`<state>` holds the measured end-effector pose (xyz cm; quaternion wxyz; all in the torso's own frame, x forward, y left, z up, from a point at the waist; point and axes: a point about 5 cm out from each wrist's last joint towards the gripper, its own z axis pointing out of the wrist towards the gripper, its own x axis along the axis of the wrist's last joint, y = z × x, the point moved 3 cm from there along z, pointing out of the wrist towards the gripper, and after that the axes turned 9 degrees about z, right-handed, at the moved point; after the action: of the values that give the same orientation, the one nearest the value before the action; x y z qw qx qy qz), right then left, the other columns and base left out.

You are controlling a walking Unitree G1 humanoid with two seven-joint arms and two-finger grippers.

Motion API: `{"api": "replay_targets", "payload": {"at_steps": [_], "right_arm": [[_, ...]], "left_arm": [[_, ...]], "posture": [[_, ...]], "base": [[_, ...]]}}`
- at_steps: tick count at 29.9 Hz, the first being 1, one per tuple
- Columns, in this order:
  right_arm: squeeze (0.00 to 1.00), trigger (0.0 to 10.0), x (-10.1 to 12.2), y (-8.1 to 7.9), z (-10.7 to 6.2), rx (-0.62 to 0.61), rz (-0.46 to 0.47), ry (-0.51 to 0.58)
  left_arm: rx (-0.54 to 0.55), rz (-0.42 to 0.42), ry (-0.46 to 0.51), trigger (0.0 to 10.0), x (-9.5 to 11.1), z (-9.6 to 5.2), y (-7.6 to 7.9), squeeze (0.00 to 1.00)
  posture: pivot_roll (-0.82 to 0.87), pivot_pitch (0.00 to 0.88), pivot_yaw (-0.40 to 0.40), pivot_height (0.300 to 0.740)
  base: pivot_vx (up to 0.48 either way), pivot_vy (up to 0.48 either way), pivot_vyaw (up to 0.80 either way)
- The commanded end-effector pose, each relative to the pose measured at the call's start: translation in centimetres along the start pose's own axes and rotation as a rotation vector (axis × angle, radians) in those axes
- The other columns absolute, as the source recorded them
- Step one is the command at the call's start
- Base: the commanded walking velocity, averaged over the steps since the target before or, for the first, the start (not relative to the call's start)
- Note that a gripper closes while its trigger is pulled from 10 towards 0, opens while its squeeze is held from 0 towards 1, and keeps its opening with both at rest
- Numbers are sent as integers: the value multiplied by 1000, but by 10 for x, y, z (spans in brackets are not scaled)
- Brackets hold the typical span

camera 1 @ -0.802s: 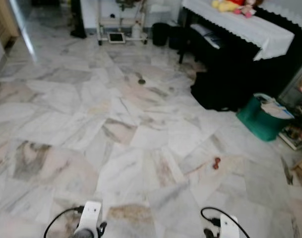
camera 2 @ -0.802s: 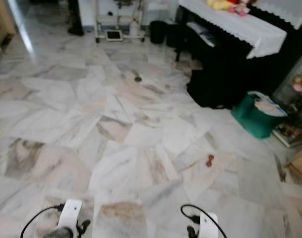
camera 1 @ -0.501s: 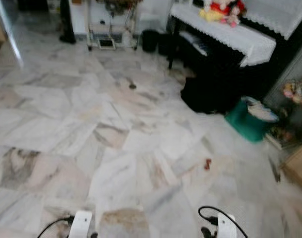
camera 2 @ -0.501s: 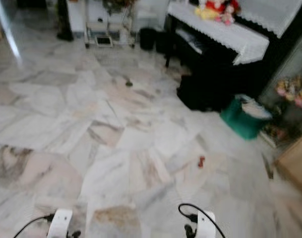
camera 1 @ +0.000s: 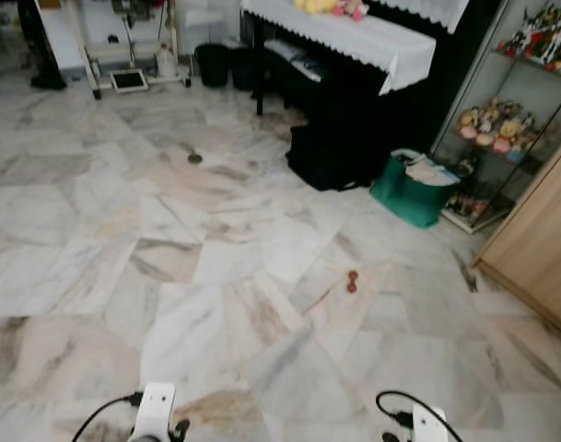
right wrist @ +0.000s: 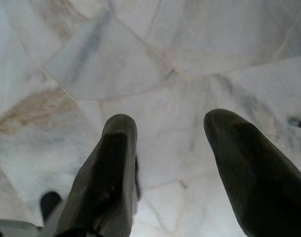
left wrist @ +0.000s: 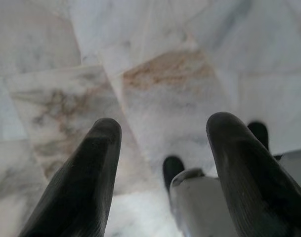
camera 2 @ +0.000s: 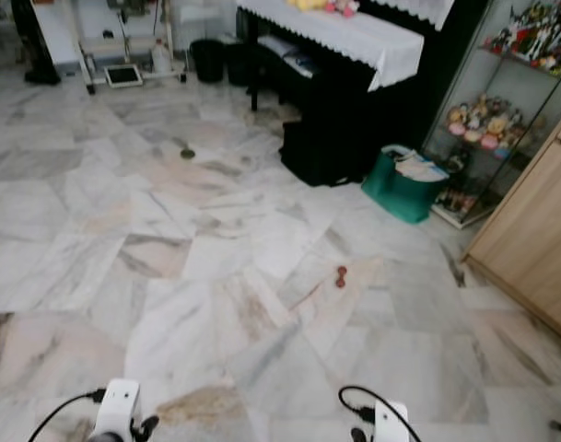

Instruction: Setting the table

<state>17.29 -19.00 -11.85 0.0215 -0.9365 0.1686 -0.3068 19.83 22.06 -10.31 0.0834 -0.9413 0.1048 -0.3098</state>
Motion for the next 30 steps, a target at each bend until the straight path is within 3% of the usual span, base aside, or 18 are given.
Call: {"api": "replay_targets", "payload": {"at_steps": [1,4,8,18,30], "right_arm": [[0,10000,-3,3,-1,-18,22,-3],[0,10000,-10,-1,-2,-23,45,-16],[0,10000,-15,-5,-2,-24,52,-27],[0,10000,-23,-11,-4,-25,42,-41],[0,10000,-25,-8,-5,-28,26,-47]], "left_arm": [[3,-6,-26,10000,-7,-1,-5,0],[20,-8,-19,10000,-2,-1,-16,0],[19,26,-10,10000,5,0,-19,0],[10,72,58,10000,43,7,-12,0],[-5,19,47,10000,40,7,-10,0]], "posture": [[44,0,-35,740],[34,0,-11,740],[25,0,14,740],[14,0,23,740],[55,0,18,740]], "base": [[0,0,-538],[0,0,-535],[0,0,-533],[0,0,-535],[0,0,-520]]}}
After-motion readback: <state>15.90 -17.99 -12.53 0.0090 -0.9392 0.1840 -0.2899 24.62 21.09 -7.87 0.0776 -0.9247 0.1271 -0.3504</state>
